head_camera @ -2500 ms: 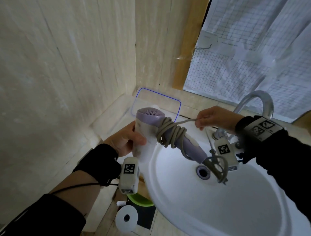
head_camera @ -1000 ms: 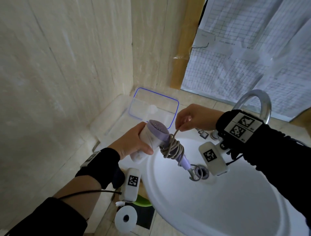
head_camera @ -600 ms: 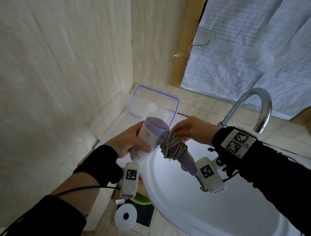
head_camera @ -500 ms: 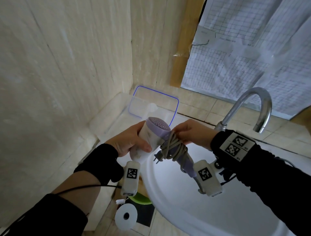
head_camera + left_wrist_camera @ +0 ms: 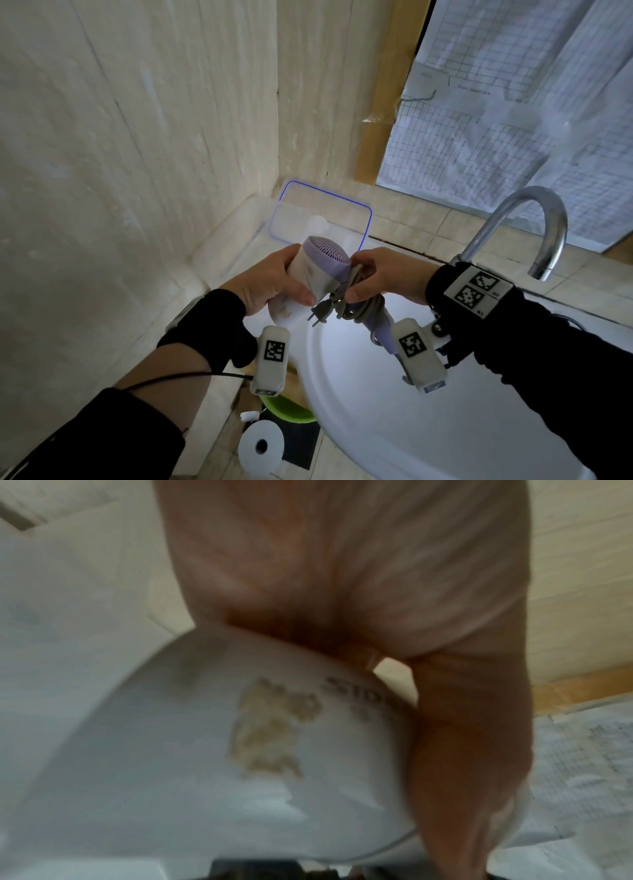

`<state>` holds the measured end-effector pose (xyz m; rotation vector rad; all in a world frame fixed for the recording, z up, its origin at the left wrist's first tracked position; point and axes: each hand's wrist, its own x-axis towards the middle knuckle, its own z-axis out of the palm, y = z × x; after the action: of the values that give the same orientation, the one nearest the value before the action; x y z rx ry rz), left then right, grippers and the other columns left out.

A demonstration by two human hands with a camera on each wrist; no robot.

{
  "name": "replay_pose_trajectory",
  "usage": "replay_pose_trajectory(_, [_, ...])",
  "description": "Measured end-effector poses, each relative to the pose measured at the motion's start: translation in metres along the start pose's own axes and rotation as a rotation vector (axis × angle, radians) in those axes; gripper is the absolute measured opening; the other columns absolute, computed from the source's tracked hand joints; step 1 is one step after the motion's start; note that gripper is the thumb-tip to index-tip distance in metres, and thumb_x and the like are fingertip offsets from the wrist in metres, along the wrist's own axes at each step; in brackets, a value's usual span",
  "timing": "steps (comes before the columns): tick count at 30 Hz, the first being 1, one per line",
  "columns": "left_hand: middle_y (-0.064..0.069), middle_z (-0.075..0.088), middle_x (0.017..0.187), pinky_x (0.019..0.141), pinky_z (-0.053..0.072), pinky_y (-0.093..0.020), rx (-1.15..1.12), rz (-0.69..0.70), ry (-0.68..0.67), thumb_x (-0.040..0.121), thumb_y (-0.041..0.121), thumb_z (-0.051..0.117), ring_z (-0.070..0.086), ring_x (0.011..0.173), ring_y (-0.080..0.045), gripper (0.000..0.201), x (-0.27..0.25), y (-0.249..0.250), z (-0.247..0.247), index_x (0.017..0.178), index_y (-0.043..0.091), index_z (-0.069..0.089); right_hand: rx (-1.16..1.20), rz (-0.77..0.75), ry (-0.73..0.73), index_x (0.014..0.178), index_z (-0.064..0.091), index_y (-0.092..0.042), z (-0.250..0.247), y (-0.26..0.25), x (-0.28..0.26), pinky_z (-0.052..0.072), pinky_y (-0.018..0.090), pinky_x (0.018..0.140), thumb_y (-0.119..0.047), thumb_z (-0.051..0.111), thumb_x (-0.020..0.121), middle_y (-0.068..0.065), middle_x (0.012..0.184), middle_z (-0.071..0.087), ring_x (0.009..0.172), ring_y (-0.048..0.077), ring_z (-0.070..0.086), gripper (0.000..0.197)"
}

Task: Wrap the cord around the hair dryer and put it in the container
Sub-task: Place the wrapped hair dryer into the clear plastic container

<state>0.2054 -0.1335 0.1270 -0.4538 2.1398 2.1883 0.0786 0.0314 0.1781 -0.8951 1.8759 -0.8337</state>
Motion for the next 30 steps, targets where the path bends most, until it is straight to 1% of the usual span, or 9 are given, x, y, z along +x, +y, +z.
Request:
replay_pose_trajectory(4, [-0.02,0.064,0.108,0.086,0.051,-0.049,0.004,0.036,0.029,0.039,0.013,0.08,0.062,0.096,-0.031,0.085,0.0,0.01,-0.017,0.119,0.003,0.054,0.066,-0.059,0.038,0.077,0.062,-0.014,-0.001,-0.01,0.013,0.051,0.028,0.07,-0.017,0.074,0.056,0.003,0.074,0.063,0.071,0.018,0.061,0.025])
replay_pose_trajectory(7, [-0.013,0.065,0.107,0.085,0.053,-0.045,0.016,0.102,0.104,0.043,0.023,0.081,0.063,0.095,-0.026,0.069,-0.001,0.024,-0.033,0.109,0.019,0.058,0.202,-0.094,0.071,0.082,0.063,-0.008,-0.001,-0.019,0.026,0.053,0.035,0.073,-0.011,0.072,0.059,0.008,0.077,0.064,0.073,0.023,0.063,0.025])
replay_pose_trajectory(10, [-0.005,0.061,0.113,0.077,0.054,-0.033,-0.052,0.181,0.248,0.054,0.024,0.078,0.062,0.094,-0.017,0.061,-0.001,0.039,-0.052,0.11,0.026,0.054,0.339,-0.13,0.117,0.098,0.064,0.003,0.0,-0.027,0.038,0.054,0.037,0.074,-0.01,0.069,0.064,0.013,0.084,0.066,0.077,0.027,0.064,0.037])
replay_pose_trajectory(12, [-0.001,0.061,0.108,0.076,0.05,-0.027,-0.186,0.196,0.401,0.063,0.022,0.072,0.062,0.09,-0.014,0.055,-0.001,0.046,-0.068,0.114,0.021,0.051,0.411,-0.16,0.145,0.09,0.066,-0.002,-0.001,-0.033,0.046,0.057,0.03,0.065,-0.009,0.069,0.068,0.007,0.075,0.071,0.071,0.023,0.066,0.023])
replay_pose_trajectory(16, [-0.001,0.064,0.1,0.092,0.048,-0.041,-0.325,0.143,0.574,0.078,0.018,0.069,0.063,0.09,-0.019,0.038,0.001,0.045,-0.09,0.112,0.017,0.049,0.529,-0.173,0.225,0.087,0.067,-0.009,-0.005,-0.046,0.068,0.056,0.026,0.061,-0.011,0.067,0.078,0.004,0.074,0.072,0.067,0.019,0.066,0.01])
replay_pose_trajectory(20, [-0.005,0.063,0.093,0.095,0.048,-0.047,-0.39,0.062,0.58,0.086,0.011,0.062,0.063,0.089,-0.029,0.01,0.009,0.041,-0.091,0.091,0.014,0.054,0.635,-0.144,0.23,0.095,0.066,-0.007,-0.006,-0.055,0.099,0.056,0.024,0.056,-0.016,0.063,0.083,0.009,0.083,0.069,0.064,0.019,0.066,0.015])
replay_pose_trajectory(23, [-0.002,0.064,0.09,0.095,0.048,-0.047,-0.421,0.038,0.63,0.087,0.008,0.059,0.061,0.092,-0.032,0.009,0.019,0.035,-0.091,0.085,0.015,0.054,0.686,-0.096,0.203,0.093,0.066,-0.009,-0.004,-0.053,0.13,0.056,0.027,0.06,-0.02,0.064,0.083,0.009,0.086,0.068,0.067,0.021,0.065,0.015])
replay_pose_trajectory(27, [-0.005,0.061,0.099,0.091,0.048,-0.044,-0.455,0.006,0.712,0.086,0.009,0.06,0.057,0.095,-0.031,0.027,0.03,0.027,-0.094,0.109,0.012,0.046,0.785,-0.014,0.162,0.094,0.066,-0.009,0.008,-0.044,0.163,0.055,0.026,0.056,-0.021,0.065,0.082,0.009,0.086,0.068,0.067,0.02,0.065,0.018])
replay_pose_trajectory(30, [-0.003,0.056,0.09,0.091,0.046,-0.045,-0.489,-0.014,0.772,0.087,0.007,0.058,0.052,0.095,-0.03,0.034,0.036,0.014,-0.097,0.115,0.016,0.04,0.846,0.07,0.142,0.098,0.066,-0.006,0.021,-0.034,0.183,0.055,0.025,0.051,-0.021,0.066,0.081,0.008,0.075,0.07,0.059,0.02,0.066,0.023])
